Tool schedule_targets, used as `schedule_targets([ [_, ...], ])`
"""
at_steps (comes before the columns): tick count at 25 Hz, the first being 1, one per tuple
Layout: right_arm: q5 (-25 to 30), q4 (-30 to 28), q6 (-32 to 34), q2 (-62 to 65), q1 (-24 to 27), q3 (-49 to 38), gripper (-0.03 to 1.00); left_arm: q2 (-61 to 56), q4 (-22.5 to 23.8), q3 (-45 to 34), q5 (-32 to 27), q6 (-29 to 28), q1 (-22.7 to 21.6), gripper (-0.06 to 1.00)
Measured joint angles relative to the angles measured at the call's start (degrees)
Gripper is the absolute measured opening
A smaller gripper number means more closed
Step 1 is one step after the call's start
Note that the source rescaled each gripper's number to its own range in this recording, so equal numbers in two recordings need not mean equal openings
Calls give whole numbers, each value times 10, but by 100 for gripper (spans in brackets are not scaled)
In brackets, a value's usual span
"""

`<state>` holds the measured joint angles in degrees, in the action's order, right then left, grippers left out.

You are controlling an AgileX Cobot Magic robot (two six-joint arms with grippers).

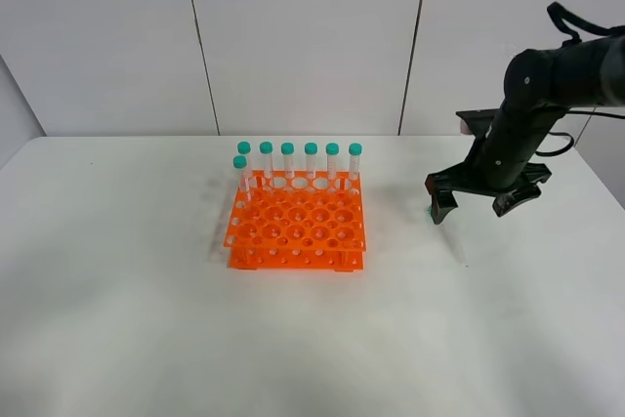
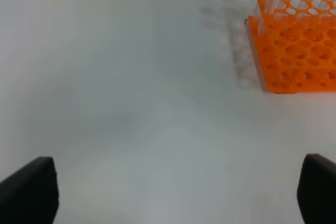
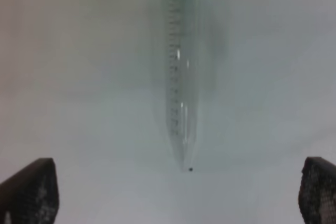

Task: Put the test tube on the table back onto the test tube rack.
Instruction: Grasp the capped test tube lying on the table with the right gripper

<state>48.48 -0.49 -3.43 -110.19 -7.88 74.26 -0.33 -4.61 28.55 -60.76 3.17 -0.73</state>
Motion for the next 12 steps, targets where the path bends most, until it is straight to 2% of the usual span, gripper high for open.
schedule_targets([
  [12, -50, -3, 0, -86, 5, 0, 99, 0, 0, 0, 0, 0, 0, 100],
])
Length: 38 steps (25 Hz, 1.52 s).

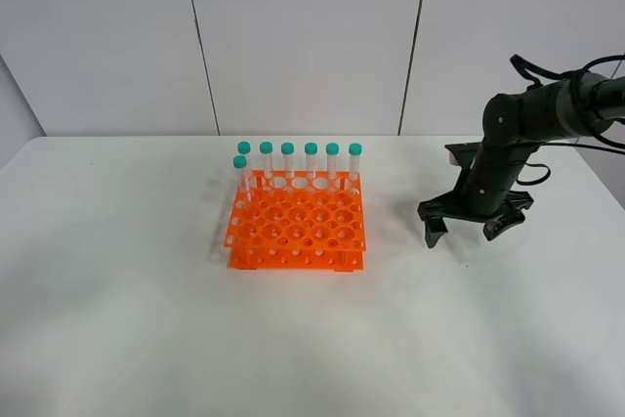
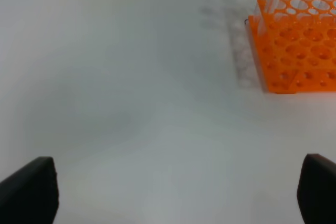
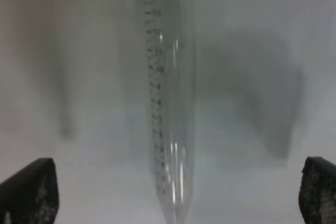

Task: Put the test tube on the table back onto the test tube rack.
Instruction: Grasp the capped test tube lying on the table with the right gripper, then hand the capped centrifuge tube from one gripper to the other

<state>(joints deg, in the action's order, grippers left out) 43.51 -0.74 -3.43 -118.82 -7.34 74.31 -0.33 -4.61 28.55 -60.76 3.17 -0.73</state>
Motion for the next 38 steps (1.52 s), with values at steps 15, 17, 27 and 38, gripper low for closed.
schedule_targets([
  [15, -14, 2, -9, -21, 1, 1, 68, 0, 0, 0, 0, 0, 0, 100],
  [17, -14, 2, -9, -20, 1, 1, 43, 0, 0, 0, 0, 0, 0, 100],
  [27, -12, 2, -23, -18, 1, 1, 0, 0, 0, 0, 0, 0, 0, 100],
  [38, 2, 4, -64, 38, 1, 1, 0, 0, 0, 0, 0, 0, 0, 100],
])
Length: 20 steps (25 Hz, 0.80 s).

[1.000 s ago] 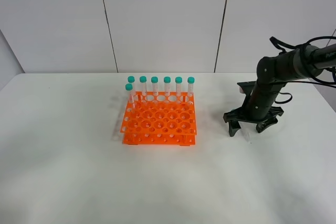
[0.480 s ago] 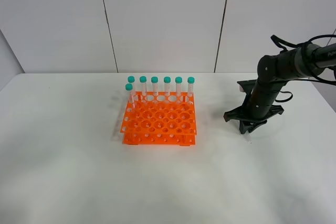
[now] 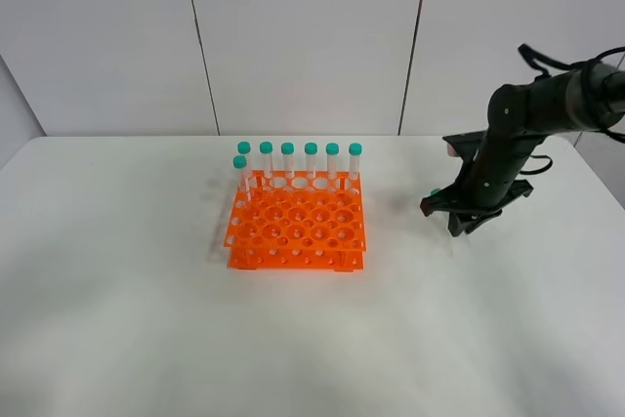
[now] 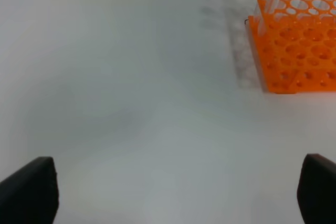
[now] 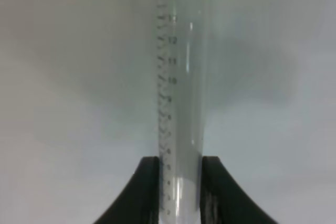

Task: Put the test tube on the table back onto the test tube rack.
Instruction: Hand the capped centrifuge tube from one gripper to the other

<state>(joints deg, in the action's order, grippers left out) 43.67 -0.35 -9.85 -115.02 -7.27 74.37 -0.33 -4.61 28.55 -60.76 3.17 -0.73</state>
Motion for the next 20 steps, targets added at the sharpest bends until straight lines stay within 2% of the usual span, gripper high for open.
schedule_targets([
  [4, 3, 23, -43, 91, 0, 0, 0, 0, 0, 0, 0, 0, 0, 100],
  [9, 16, 85, -116, 183, -16, 0, 0, 0, 0, 0, 0, 0, 0, 100],
  [20, 32, 103, -197, 206, -200, 0, 0, 0, 0, 0, 0, 0, 0, 100],
])
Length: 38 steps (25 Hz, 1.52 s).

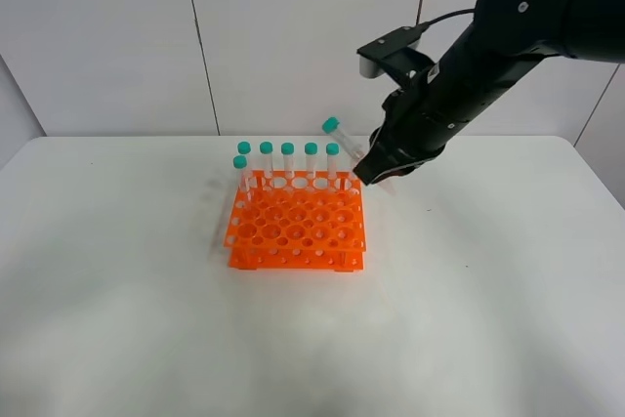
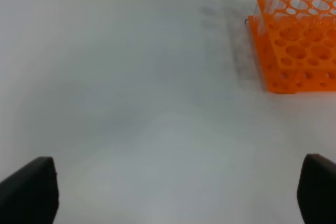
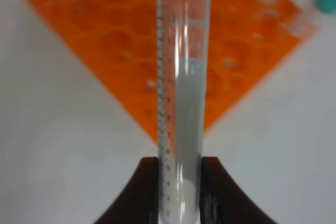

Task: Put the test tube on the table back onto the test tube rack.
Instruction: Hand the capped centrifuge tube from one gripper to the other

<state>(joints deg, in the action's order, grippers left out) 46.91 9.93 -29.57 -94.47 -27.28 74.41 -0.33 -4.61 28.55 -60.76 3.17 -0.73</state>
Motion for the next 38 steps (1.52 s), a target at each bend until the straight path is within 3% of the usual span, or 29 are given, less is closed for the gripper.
schedule_targets([
  [5, 15, 41, -84, 0, -31, 0, 0, 0, 0, 0, 0, 0, 0, 100],
  [11, 96, 108, -251, 0, -31, 0, 0, 0, 0, 0, 0, 0, 0, 100],
  [14, 119, 141, -270, 0, -20, 0, 0, 0, 0, 0, 0, 0, 0, 100],
  [21, 102, 208, -288, 0, 32, 0, 0, 0, 0, 0, 0, 0, 0, 100],
  [29, 100, 244, -326, 0, 27, -16, 0, 17, -3, 14, 25, -7, 0, 100],
  [33, 81, 270, -352, 0, 27, -37, 0, 121, -46, 59, 102, -9, 0, 100],
  [38, 60, 320, -390, -4, 27, -42, 0, 312, -176, 96, 196, 63, 0, 100],
])
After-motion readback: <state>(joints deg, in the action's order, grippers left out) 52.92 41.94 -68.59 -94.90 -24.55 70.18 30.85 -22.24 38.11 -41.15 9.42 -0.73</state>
